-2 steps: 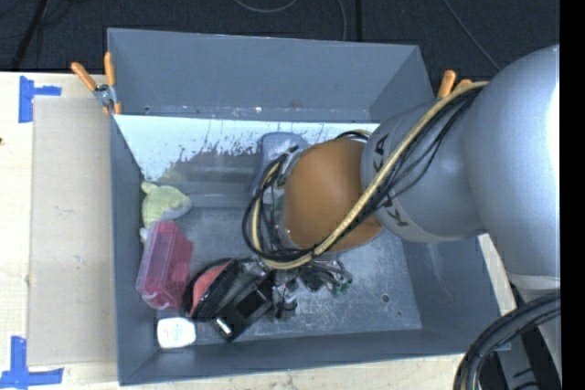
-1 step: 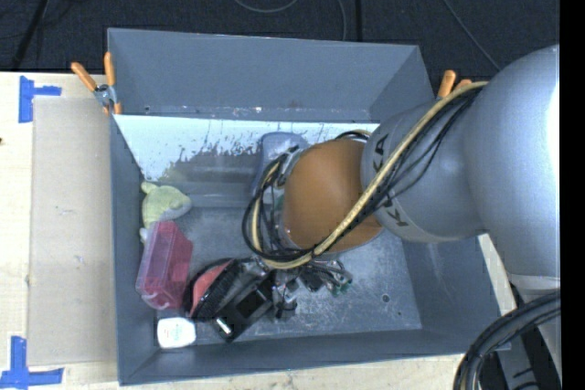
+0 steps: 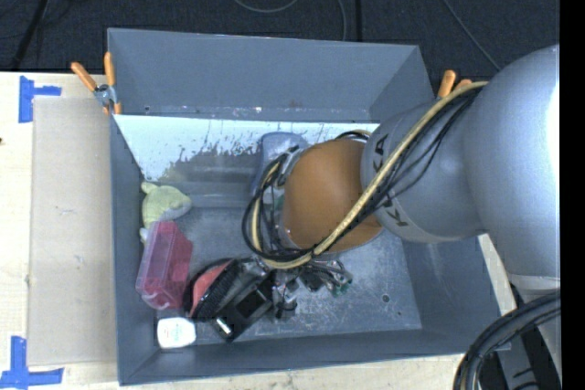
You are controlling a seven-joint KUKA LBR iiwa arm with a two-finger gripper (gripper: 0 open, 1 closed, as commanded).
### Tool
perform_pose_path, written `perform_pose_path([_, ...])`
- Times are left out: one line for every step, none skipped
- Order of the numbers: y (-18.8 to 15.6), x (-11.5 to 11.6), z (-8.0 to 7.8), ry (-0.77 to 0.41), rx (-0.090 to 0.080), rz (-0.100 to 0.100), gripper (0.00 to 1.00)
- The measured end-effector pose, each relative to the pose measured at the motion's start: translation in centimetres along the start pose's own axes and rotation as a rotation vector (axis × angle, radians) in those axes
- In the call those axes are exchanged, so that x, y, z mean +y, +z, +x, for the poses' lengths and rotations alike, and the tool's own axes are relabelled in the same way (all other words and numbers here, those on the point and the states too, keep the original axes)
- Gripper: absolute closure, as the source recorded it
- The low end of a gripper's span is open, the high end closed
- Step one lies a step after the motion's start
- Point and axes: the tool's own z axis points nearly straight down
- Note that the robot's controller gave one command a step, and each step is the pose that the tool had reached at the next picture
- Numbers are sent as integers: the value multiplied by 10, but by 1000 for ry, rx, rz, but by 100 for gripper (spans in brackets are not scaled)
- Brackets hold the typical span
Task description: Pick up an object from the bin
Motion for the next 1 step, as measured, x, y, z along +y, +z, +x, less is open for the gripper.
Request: perform_pose_path([0,0,0,1,0,0,100])
